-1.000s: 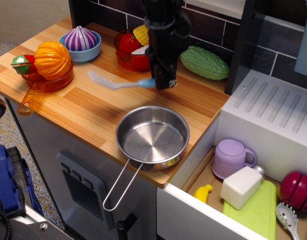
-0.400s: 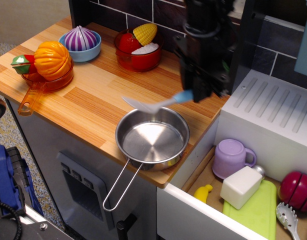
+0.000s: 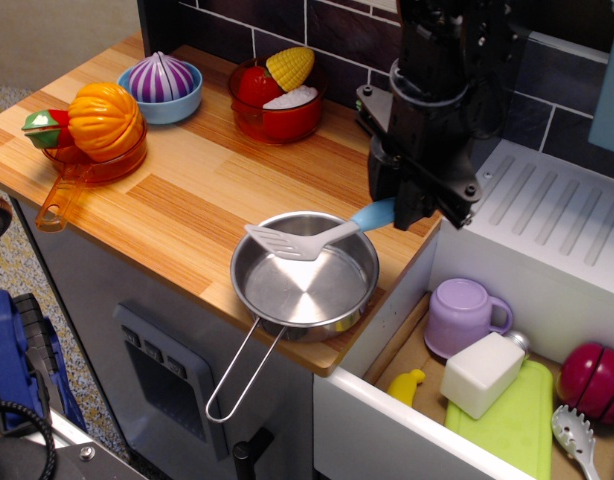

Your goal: Put spatula in pan

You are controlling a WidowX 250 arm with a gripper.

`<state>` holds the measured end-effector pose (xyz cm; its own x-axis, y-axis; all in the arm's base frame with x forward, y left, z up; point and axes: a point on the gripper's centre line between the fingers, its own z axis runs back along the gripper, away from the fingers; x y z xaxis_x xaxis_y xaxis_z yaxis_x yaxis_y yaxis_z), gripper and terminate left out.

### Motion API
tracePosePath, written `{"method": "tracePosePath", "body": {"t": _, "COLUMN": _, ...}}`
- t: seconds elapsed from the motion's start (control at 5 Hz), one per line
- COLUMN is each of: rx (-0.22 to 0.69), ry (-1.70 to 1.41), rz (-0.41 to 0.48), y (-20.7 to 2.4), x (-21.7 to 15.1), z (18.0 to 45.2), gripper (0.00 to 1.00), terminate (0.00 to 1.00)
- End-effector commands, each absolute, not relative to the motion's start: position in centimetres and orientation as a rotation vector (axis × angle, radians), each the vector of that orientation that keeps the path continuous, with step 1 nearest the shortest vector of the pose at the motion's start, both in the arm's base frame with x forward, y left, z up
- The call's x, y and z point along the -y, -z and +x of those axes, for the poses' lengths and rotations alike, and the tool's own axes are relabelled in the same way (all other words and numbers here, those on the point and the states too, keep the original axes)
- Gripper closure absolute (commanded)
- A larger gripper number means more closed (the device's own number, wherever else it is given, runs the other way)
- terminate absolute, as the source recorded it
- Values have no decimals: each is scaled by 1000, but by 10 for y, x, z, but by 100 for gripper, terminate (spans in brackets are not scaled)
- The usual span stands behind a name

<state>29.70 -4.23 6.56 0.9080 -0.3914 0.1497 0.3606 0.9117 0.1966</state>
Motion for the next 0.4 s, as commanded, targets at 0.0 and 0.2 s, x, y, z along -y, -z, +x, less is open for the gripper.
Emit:
{"method": "tracePosePath", "body": {"t": 0.0, "rx": 260, "ry": 439, "rz": 236, "y": -82, "x": 30, "z": 298, "gripper": 100, "terminate": 0}}
{"method": "tracePosePath", "body": {"t": 0.2, "rx": 279, "ry": 467, "rz": 203, "y": -77, "x": 19, "z": 299, "gripper": 0, "terminate": 100}}
